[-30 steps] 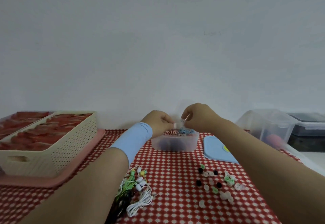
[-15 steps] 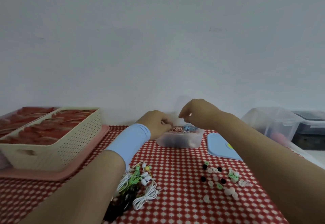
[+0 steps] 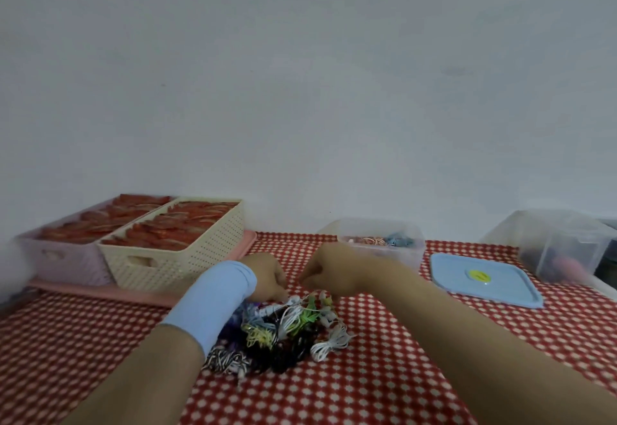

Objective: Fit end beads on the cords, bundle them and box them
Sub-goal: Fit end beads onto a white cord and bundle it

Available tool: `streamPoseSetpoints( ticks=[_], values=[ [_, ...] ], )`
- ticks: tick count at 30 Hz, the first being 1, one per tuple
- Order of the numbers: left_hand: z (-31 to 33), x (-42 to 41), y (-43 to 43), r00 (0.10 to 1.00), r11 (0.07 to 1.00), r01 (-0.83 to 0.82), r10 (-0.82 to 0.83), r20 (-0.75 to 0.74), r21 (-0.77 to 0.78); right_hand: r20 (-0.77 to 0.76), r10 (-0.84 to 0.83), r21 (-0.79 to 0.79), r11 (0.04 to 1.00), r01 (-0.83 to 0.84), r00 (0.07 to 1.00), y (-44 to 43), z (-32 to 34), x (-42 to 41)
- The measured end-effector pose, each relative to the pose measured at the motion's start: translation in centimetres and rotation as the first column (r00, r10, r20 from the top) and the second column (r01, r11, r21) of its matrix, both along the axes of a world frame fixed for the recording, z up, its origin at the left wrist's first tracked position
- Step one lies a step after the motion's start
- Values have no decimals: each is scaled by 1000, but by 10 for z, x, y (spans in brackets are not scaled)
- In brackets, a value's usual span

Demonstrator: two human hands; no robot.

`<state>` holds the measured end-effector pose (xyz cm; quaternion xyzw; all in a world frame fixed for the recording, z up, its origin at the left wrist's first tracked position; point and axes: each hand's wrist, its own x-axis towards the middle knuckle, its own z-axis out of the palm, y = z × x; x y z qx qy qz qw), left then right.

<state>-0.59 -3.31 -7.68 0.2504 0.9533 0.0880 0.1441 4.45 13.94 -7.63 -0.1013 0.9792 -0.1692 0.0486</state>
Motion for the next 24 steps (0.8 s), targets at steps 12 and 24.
streamPoseSetpoints(
  ticks=[12,24],
  values=[
    [-10,-2,-24,1000,973,11,-12,1,232,-11,-53,-108,993,51,999,-16,-17,-12],
    [-3,1,-30,994,917,-15,58,-96,398,-109,-168,-375,920,116,980,-16,-1,-2]
  ],
)
